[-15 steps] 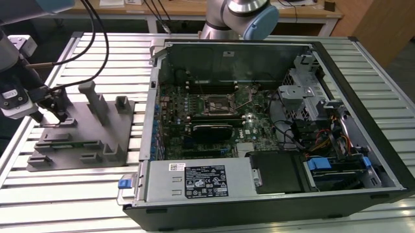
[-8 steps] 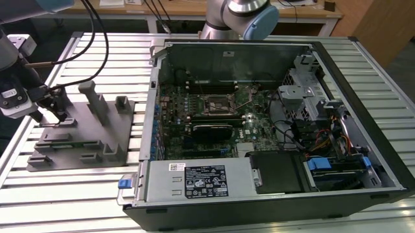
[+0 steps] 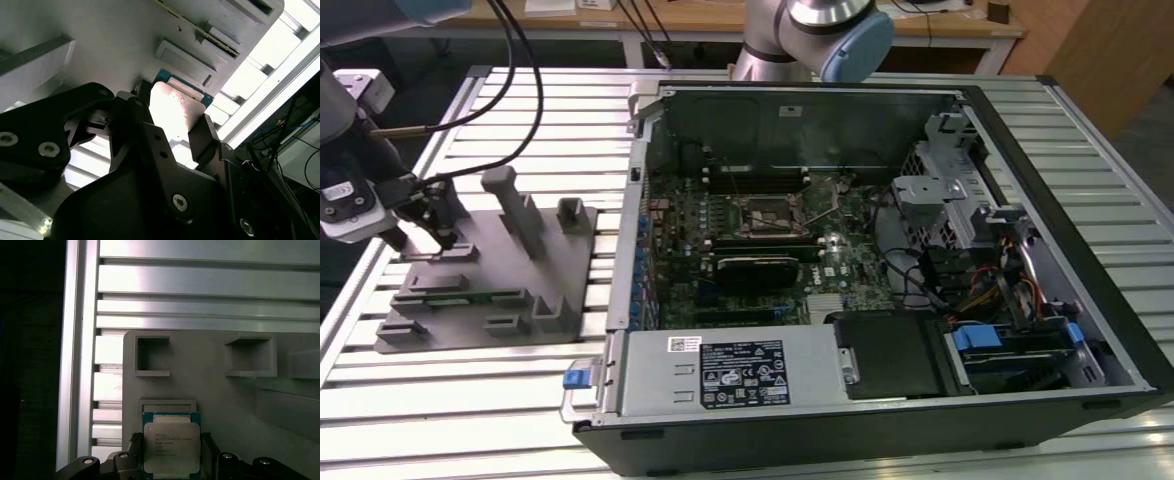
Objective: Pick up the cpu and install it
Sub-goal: 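Pick up the cpu and move it towards the insertion slot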
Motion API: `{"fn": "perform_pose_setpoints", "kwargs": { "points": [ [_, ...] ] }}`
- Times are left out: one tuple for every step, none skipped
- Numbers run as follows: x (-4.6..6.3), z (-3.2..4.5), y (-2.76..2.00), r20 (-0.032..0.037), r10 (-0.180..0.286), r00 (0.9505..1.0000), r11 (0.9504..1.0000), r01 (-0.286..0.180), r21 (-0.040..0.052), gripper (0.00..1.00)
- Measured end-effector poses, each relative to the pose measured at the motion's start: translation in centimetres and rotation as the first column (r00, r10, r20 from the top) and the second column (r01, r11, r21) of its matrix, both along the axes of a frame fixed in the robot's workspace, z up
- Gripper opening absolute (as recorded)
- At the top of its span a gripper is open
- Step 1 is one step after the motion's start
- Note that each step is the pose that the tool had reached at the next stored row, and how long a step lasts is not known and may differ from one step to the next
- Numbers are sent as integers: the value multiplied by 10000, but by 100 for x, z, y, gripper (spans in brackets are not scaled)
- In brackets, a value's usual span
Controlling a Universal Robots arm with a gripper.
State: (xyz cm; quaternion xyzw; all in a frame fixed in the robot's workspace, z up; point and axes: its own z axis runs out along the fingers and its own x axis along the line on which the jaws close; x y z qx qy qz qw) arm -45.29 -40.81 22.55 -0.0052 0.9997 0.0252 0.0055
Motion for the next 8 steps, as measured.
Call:
{"fn": "perform_pose_setpoints", "kwargs": {
  "points": [
    [0,3,0,0,0,10000,10000,0,0,54],
    [0,5,0,0,-1,10000,10000,1,0,54],
    [0,7,0,1,0,10000,10000,0,1,54],
    [0,9,0,1,0,10000,10000,0,1,54],
    [0,12,0,1,0,10000,10000,0,0,54],
    [0,16,0,-1,0,10000,10000,0,0,54],
    [0,19,0,-1,0,10000,10000,0,-1,54],
    [0,22,0,0,0,10000,10000,0,0,54]
  ]
}}
